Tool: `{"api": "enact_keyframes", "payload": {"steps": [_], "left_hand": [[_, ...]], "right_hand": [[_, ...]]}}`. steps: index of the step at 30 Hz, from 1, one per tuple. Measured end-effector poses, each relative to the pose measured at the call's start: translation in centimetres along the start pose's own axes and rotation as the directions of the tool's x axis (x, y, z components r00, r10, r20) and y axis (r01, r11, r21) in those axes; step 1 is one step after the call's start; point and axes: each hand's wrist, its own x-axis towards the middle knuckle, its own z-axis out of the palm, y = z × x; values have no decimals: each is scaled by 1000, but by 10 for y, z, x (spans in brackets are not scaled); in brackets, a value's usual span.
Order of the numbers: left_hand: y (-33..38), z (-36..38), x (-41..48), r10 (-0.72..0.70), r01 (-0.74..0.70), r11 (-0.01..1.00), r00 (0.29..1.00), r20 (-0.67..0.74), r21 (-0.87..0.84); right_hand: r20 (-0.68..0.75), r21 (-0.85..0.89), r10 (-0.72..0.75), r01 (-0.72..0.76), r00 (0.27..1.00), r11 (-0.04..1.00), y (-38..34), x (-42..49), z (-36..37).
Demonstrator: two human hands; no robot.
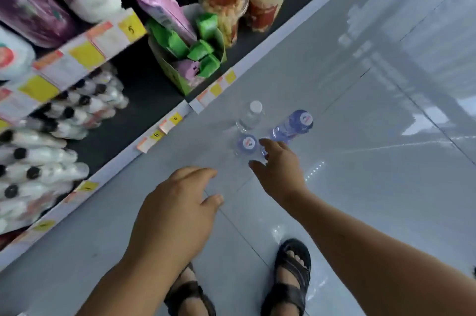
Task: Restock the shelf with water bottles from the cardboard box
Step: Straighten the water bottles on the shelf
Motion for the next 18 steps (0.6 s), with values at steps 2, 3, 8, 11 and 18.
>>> {"api": "enact_keyframes", "payload": {"steps": [2, 3, 8, 11, 18], "left_hand": [[-21, 26, 23, -8, 8, 1000, 1000, 19, 11], [-31, 37, 33, -15, 14, 1000, 999, 31, 13], [-63, 66, 68, -13, 9, 998, 998, 64, 62], [-66, 67, 75, 3, -8, 998, 997, 71, 67], [-29, 23, 41, 69, -71, 997, 996, 65, 33]], "right_hand": [[-33, 3, 14, -14, 999, 1000, 16, 26, 31], [-49, 1, 16, -16, 999, 1000, 23, 37, 45], [-176, -5, -8, 7, 984, 1000, 42, 70, 76], [-229, -14, -67, 66, 971, 998, 43, 70, 78], [-309, -11, -195, 201, 931, 979, -2, 10, 16]]}}
